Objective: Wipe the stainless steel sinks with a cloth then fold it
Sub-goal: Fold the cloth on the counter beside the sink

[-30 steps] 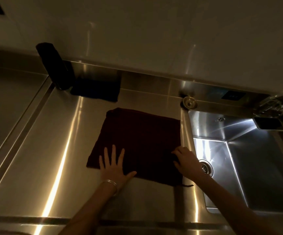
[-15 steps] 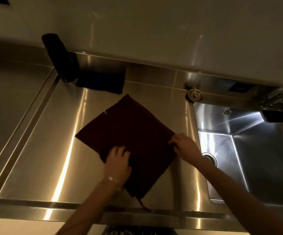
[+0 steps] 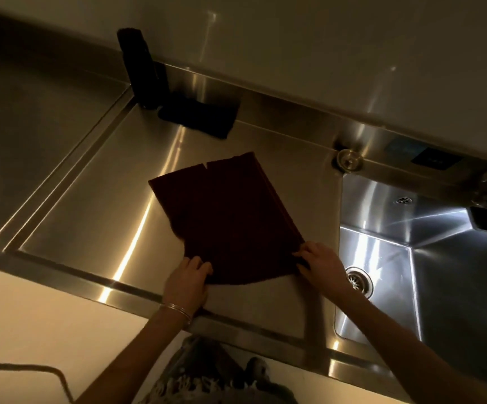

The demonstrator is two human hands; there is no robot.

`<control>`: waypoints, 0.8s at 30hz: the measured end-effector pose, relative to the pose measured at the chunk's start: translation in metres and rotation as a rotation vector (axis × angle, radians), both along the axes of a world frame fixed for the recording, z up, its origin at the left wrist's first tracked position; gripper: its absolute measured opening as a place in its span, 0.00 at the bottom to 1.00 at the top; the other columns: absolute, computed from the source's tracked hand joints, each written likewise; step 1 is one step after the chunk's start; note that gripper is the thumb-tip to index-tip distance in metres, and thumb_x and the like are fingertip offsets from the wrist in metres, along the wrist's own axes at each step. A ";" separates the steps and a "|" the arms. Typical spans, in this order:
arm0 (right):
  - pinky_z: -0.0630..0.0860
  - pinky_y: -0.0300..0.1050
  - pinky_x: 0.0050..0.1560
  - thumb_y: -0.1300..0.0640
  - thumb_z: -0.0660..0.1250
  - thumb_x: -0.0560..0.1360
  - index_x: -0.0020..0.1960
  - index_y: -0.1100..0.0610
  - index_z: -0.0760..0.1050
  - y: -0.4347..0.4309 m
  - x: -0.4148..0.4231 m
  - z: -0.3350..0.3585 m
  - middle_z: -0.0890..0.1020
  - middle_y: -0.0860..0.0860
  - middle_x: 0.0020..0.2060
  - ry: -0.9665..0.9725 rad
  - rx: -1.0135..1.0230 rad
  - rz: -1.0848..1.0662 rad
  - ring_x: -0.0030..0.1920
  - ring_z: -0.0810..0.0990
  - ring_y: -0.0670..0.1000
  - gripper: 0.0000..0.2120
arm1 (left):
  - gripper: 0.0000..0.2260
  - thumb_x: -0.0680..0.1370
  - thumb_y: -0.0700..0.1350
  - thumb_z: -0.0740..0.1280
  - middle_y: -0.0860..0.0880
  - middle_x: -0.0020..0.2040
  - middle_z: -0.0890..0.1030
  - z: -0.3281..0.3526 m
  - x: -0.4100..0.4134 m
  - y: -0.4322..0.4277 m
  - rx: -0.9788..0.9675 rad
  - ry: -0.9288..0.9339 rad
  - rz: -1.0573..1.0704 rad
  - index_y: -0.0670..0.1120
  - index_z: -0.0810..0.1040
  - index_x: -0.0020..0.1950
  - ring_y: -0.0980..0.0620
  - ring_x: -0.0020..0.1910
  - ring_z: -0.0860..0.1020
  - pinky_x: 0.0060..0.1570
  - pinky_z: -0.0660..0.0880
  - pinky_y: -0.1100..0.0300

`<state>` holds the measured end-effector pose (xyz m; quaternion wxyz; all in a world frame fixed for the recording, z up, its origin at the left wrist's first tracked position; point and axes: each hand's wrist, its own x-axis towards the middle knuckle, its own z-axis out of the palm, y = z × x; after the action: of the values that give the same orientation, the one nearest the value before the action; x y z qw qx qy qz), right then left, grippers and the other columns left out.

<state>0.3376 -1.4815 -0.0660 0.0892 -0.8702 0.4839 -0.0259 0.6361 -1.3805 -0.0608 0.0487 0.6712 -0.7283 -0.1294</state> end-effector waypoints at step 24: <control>0.67 0.32 0.38 0.60 0.69 0.71 0.48 0.48 0.74 0.016 -0.023 0.055 0.75 0.42 0.36 -0.125 0.569 0.126 0.34 0.73 0.39 0.10 | 0.05 0.74 0.42 0.67 0.50 0.42 0.75 0.040 0.005 0.077 0.211 0.236 0.374 0.46 0.77 0.50 0.53 0.40 0.73 0.36 0.66 0.65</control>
<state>0.3145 -1.4652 -0.0113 0.3606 -0.8353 0.4103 0.0628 0.6415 -1.3034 -0.0213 0.0863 0.7760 -0.5631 -0.2709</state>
